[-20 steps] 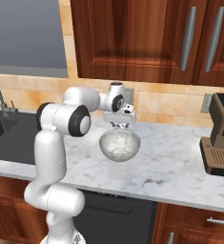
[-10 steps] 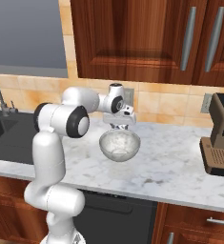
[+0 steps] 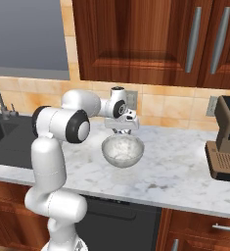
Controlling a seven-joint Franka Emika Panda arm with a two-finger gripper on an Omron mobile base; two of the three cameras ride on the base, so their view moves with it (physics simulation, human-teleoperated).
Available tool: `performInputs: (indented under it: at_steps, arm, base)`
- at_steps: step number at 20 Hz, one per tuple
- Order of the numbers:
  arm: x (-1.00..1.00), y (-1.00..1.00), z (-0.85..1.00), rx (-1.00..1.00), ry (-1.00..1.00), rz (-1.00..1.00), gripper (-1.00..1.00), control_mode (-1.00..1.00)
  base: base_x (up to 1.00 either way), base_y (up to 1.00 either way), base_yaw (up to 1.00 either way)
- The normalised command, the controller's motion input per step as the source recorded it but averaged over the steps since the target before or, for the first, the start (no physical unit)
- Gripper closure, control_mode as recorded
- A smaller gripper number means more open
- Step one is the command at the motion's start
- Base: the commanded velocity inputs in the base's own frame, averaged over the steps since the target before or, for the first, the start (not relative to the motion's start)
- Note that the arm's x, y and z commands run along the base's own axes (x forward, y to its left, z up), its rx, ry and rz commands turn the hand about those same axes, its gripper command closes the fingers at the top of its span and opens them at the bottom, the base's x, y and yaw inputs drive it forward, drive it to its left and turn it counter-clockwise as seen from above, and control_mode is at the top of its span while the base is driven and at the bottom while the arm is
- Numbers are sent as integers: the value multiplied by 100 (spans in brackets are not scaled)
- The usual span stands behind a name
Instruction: Gather the eggs and milk located in the vicinity of the sink area and place them right next to the bowl.
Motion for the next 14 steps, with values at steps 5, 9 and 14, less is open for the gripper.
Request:
performInputs:
  at_steps: [5,9,14]
  arm:
    - [0,0,0,0,0,0,-100,-100]
    - [0,0,0,0,0,0,-100,-100]
    - [0,0,0,0,0,0,-100,-100]
  base:
    - [0,0,0]
    - [0,0,0]
    - [0,0,0]
